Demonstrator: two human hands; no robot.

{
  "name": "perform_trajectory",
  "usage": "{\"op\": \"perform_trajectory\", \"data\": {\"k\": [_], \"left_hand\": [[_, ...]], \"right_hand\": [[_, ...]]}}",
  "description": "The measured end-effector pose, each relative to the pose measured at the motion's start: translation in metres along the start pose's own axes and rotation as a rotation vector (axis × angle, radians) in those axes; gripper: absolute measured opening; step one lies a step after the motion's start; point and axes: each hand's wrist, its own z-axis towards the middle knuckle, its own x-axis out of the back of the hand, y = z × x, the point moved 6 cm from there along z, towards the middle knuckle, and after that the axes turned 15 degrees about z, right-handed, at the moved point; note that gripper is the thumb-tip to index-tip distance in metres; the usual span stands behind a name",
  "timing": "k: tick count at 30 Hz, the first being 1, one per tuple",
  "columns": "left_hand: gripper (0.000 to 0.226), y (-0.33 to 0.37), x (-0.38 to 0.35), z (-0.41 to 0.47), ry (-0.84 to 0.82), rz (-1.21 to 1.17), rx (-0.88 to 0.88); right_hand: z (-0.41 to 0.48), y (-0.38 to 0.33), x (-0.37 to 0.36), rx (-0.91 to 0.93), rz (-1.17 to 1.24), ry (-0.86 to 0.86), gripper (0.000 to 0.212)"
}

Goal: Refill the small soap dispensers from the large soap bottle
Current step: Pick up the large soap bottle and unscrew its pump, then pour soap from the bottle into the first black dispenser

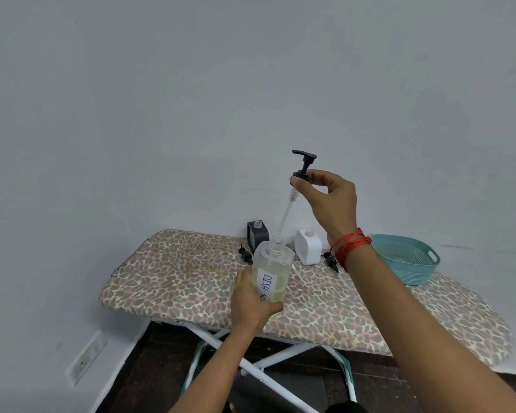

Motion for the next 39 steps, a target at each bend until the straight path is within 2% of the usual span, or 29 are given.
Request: {"op": "perform_trajectory", "data": {"k": [6, 12, 16, 18, 24, 32, 39], "left_hand": [[0.084, -0.008, -0.012, 0.0, -0.045, -0.013, 0.017], [0.083, -0.016, -0.03, 0.002, -0.079, -0.031, 0.04], [0.083, -0.003, -0.04, 0.008, -0.079, -0.062, 0.013], [0.085, 0.01, -0.049, 0.011, -0.087, -0.082, -0.012], [0.078, 0.066, -0.106, 0.011, -0.156, -0.152, -0.078], [0.079, 0.13, -0.213, -0.012, -0.34, -0.257, -0.115], [0.087, 0.142, -0.276, -0.016, -0.453, -0.219, -0.155]], "right_hand": [[0.003, -0.001, -0.002, -0.077, 0.118, -0.029, 0.026], [0.02, -0.025, -0.001, 0.0, 0.18, 0.0, 0.025], [0.032, -0.029, 0.012, 0.031, 0.133, -0.002, 0.029], [0.036, -0.025, 0.028, 0.053, 0.063, -0.002, 0.029], [0.043, 0.021, 0.113, 0.028, -0.355, -0.047, 0.028], [0.022, 0.132, 0.274, -0.254, -0.839, 0.0, 0.031], [-0.002, 0.22, 0.353, -0.476, -1.017, -0.011, 0.034]]}}
